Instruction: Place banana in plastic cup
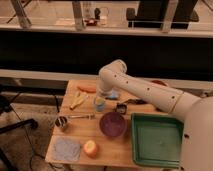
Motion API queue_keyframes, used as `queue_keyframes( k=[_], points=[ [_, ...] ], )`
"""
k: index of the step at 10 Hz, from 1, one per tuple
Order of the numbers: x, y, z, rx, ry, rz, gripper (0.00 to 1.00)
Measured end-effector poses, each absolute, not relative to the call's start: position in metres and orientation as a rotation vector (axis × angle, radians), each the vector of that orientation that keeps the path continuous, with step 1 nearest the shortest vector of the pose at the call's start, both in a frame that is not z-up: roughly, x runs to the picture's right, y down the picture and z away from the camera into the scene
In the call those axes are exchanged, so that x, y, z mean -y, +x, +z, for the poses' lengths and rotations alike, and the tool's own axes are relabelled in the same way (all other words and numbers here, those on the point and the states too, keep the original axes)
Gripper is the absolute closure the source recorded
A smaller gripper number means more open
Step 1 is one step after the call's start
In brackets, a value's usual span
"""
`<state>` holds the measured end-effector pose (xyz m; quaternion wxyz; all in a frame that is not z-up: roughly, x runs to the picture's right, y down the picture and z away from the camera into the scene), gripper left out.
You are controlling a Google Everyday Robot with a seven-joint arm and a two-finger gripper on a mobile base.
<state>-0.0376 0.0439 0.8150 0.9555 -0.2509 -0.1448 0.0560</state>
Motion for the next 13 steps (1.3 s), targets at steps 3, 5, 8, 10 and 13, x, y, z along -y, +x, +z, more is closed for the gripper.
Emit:
queue_keyframes(
  k=[3, 5, 8, 10, 13],
  points=[
    [-0.043, -0.042, 0.815, 0.314, -0.506, 0.101, 0.2],
    [-0.041, -0.047, 0.826, 0.35, -0.506, 0.075, 0.2],
    [-0.038, -0.084, 0.85, 0.438, -0.512, 0.013, 0.2],
    [-0.035, -0.12, 0.859, 0.532, -0.52, -0.051, 0.2],
    [-0.033, -0.14, 0.865, 0.645, -0.533, -0.163, 0.2]
  ],
)
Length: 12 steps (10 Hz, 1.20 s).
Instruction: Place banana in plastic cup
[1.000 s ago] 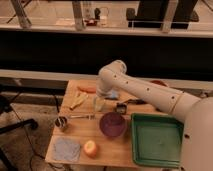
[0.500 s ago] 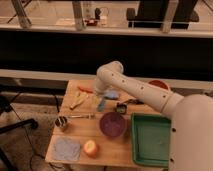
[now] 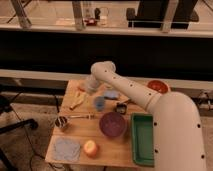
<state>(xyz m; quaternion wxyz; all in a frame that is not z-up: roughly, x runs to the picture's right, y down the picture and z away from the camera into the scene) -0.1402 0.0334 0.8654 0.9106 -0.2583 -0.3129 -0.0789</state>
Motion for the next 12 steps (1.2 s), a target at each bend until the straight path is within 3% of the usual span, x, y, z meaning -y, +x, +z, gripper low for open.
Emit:
queue_keyframes(
  k=[6, 12],
  points=[
    [-0.047, -0.181, 0.882, 0.732, -0.559, -0.339, 0.2],
    [-0.069, -0.193, 0.921, 0.727, -0.625, -0.333, 0.2]
  ],
)
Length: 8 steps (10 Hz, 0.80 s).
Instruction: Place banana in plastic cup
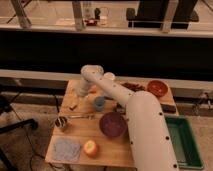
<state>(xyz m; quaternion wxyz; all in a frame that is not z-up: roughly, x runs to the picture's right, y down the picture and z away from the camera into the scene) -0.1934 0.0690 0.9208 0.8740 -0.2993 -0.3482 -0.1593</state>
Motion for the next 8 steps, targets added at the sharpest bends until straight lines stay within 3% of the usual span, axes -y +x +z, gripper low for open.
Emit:
queue_keyframes(
  k=[8],
  points=[
    [-0.064, -0.187, 0.954, 0.673, -0.654, -0.256, 0.2]
  ],
)
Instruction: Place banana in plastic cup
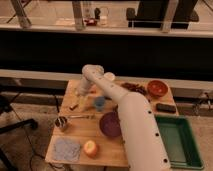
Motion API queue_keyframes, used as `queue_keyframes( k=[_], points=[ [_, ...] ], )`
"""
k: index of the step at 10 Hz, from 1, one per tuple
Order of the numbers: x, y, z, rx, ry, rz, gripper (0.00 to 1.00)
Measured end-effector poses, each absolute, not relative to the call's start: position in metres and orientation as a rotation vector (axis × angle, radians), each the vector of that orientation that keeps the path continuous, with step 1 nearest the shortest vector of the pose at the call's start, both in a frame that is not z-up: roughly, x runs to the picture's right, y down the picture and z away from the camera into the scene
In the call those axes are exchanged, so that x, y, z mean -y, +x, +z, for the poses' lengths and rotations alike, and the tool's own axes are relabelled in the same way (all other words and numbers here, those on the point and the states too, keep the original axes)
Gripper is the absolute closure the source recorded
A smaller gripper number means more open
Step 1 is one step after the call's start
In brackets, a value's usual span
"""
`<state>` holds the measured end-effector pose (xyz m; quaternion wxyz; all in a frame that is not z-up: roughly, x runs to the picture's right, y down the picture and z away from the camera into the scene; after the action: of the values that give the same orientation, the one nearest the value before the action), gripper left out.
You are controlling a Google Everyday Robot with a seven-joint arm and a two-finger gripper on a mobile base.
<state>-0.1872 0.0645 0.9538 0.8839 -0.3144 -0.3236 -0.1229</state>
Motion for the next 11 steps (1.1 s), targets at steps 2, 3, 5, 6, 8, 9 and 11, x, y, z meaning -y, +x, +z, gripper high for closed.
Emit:
queue_keyframes(
  k=[2, 3, 5, 6, 8, 9, 11],
  points=[
    [-0.0685, -0.1891, 0.9573, 0.668, -0.673, -0.253, 0.2],
    [-0.07, -0.1906, 0.9586, 0.667, -0.681, -0.254, 0.2],
    [-0.0721, -0.1915, 0.9611, 0.66, -0.697, -0.252, 0.2],
    [-0.0723, -0.1917, 0.9615, 0.657, -0.702, -0.251, 0.21],
    [-0.0698, -0.1917, 0.9628, 0.651, -0.702, -0.242, 0.37],
    [-0.0693, -0.1916, 0.963, 0.649, -0.703, -0.24, 0.45],
    [-0.0678, -0.1912, 0.9636, 0.642, -0.705, -0.238, 0.61]
  ],
)
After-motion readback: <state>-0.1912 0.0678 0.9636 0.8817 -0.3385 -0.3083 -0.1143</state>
